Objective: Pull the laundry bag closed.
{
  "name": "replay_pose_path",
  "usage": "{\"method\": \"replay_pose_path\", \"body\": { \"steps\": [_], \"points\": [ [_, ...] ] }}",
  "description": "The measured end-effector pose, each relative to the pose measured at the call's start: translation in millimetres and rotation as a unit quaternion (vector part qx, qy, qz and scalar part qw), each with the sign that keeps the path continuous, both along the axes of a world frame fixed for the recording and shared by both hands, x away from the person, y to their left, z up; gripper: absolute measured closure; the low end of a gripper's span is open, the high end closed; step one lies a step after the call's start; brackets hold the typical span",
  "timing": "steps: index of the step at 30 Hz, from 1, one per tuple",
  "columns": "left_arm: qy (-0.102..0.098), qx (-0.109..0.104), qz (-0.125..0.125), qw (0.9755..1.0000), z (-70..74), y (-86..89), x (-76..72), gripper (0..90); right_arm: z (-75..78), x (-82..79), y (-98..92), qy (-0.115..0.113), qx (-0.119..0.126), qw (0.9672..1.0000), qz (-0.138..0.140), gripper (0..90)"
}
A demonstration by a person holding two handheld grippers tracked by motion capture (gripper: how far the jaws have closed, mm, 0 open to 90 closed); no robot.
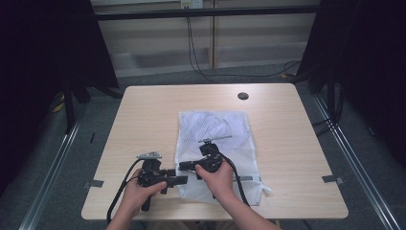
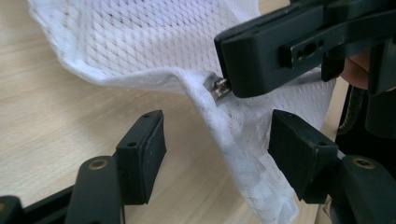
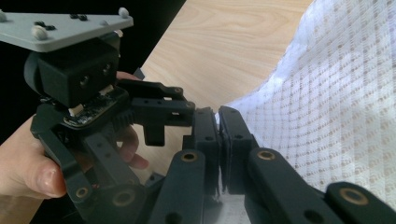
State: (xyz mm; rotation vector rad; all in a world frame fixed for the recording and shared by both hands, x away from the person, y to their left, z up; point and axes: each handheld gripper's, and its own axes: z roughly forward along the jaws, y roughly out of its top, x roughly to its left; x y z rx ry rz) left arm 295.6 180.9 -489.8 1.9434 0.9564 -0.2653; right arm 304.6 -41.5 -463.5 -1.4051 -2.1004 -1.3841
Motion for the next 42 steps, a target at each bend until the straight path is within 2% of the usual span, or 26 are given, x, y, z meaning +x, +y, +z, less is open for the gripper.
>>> {"method": "replay_pose_path", "body": {
  "steps": [8,17,21,23,24,31,32,34,36,38,42],
  "points": [
    [0.014,-0.013,-0.003,0.9998,-1.5,-2.4,1.3,47.6,1.8,0.4,-1.7,-0.001,0.001,1.0,0.0,87.0],
    [0.026,-0.017,-0.007,0.9995,-4.5,-6.3,0.3,51.4,3.4,1.0,-3.1,-0.001,0.005,1.0,0.0,87.0],
    [0.037,-0.035,0.002,0.9987,-4.9,-5.6,-0.4,55.3,4.3,1.0,-3.2,-0.001,0.004,1.0,0.002,87.0],
    [0.03,-0.029,0.001,0.9991,-5.1,-3.8,0.6,57.3,5.0,1.5,-3.3,-0.002,0.004,1.0,0.002,87.0],
    [0.034,-0.031,0.002,0.9989,-4.9,-3.6,0.5,60.3,5.9,1.5,-3.3,-0.002,0.006,1.0,0.001,87.0],
    [0.049,-0.038,0.0,0.9981,-7.0,-6.7,0.4,63.2,5.7,0.2,-3.2,-0.004,0.006,1.0,0.004,87.0],
    [0.059,-0.045,0.004,0.9972,-7.2,-7.9,-0.6,63.8,5.8,0.4,-3.3,-0.003,0.006,1.0,0.003,87.0],
    [0.055,-0.045,0.001,0.9975,-8.3,-7.3,0.5,65.0,5.5,0.5,-3.4,-0.004,0.008,0.9999,0.004,87.0],
    [0.061,-0.051,0.003,0.9968,-8.6,-8.3,0.1,66.9,5.5,0.1,-3.0,-0.002,0.009,1.0,0.004,87.0],
    [0.056,-0.049,-0.002,0.9972,-8.9,-8.0,1.1,69.7,4.6,-0.2,-2.9,-0.003,0.01,0.9999,0.005,87.0],
    [0.066,-0.058,-0.001,0.9961,-7.2,-7.2,2.6,77.6,3.3,-0.2,-3.4,0.0,0.012,0.9999,0.006,87.0]
  ]
}}
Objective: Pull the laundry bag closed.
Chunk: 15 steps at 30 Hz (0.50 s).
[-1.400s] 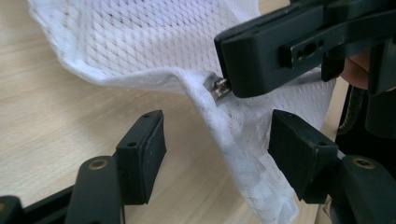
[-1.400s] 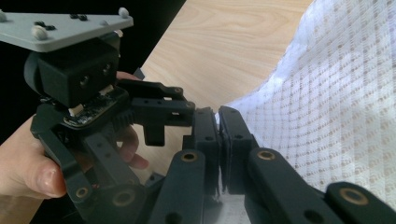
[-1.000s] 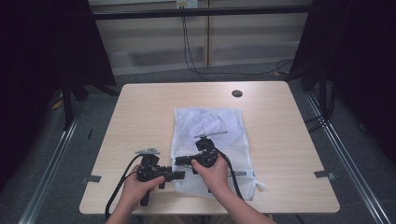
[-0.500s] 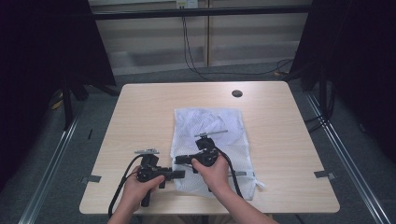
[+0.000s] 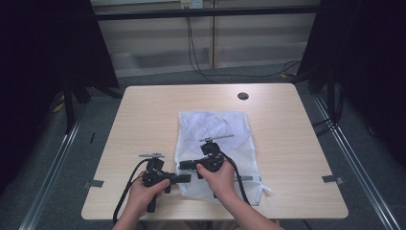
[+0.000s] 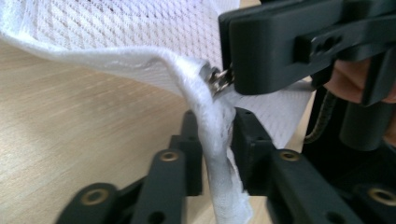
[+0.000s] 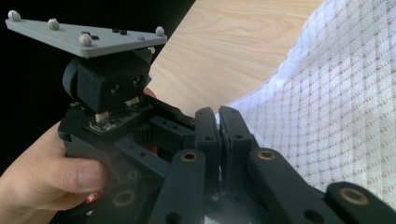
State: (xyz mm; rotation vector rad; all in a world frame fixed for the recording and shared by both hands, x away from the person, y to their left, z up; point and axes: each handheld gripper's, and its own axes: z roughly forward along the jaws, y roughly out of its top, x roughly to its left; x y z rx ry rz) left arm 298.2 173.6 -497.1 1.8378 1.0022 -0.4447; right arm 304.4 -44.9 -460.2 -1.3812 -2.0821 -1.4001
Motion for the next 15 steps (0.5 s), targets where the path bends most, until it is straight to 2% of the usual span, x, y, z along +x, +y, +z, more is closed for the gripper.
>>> {"method": "replay_pose_path", "body": {
  "steps": [2,3,4,5,9,11,15],
  "points": [
    [0.002,0.001,-0.006,1.0,0.5,1.0,1.1,82.8,-0.5,0.6,-0.6,0.001,0.002,1.0,0.001,87.1],
    [0.009,-0.001,-0.004,1.0,1.3,0.4,0.6,85.3,-0.7,0.8,-1.0,0.003,0.003,1.0,0.002,87.1],
    [0.006,0.002,-0.006,1.0,1.4,0.7,1.4,86.6,-0.5,0.6,-1.4,0.003,0.001,1.0,0.001,87.0],
    [0.011,-0.001,-0.003,0.9999,2.0,0.2,0.9,87.4,-0.3,0.6,-2.2,0.004,0.002,1.0,0.001,87.0],
    [0.01,0.001,-0.004,0.9999,3.5,2.5,1.0,88.1,-1.4,1.7,-5.8,0.009,0.003,1.0,0.002,87.1],
    [0.019,-0.003,0.003,0.9998,4.0,2.8,0.0,88.2,-2.2,2.5,-7.3,0.011,0.002,0.9999,0.004,87.1],
    [0.016,0.002,0.004,0.9999,4.9,5.5,0.3,88.3,-2.9,3.3,-9.4,0.013,0.005,0.9999,0.009,87.1]
  ]
}}
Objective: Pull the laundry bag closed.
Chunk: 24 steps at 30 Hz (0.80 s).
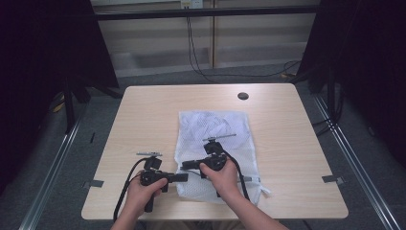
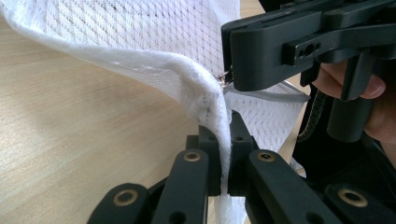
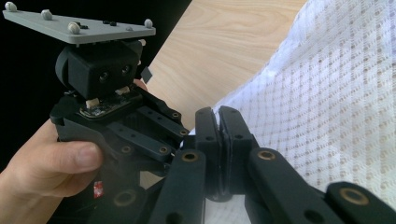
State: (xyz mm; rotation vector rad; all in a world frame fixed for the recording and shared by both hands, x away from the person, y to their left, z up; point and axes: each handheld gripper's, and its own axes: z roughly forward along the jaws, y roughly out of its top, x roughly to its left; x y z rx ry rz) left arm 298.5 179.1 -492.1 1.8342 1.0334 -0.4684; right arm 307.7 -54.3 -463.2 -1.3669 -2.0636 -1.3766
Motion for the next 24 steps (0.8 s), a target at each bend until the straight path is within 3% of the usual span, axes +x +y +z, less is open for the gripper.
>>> {"method": "replay_pose_path", "body": {
  "steps": [24],
  "points": [
    [0.009,0.007,-0.009,0.9999,4.8,-4.3,4.8,88.3,-1.9,0.6,-13.1,0.006,0.006,0.9999,-0.008,87.1]
  ]
}}
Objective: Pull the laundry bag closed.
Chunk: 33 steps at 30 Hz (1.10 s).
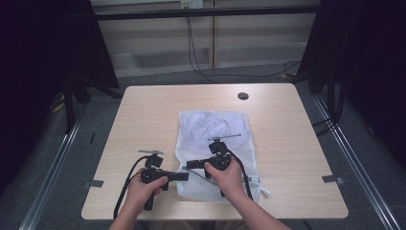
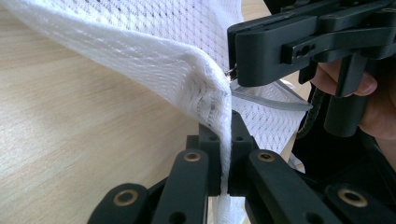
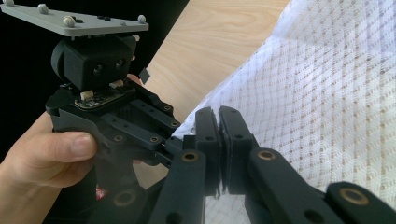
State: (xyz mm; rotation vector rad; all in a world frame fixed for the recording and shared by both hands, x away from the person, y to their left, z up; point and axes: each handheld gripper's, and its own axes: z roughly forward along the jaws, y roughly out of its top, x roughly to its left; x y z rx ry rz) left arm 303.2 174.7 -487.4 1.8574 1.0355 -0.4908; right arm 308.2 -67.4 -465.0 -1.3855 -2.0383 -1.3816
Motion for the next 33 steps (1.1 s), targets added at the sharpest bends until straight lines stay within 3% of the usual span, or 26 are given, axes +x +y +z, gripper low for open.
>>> {"method": "replay_pose_path", "body": {
  "steps": [10,24,26,33],
  "points": [
    [-0.006,0.009,-0.005,0.9999,0.8,-1.0,3.0,88.4,-0.9,0.3,-2.1,0.002,0.002,1.0,-0.001,87.1],
    [0.006,0.006,0.002,1.0,3.2,0.7,2.0,88.3,-1.9,-0.3,-5.5,0.001,0.01,0.9999,0.004,87.2],
    [-0.002,0.012,0.002,0.9999,3.2,2.0,1.7,88.3,-2.2,-0.2,-5.0,0.001,0.009,0.9999,0.007,87.1],
    [0.0,0.009,0.006,0.9999,3.9,2.4,-0.4,88.3,-1.6,-1.0,-4.7,0.003,0.014,0.9998,0.013,87.1]
  ]
}}
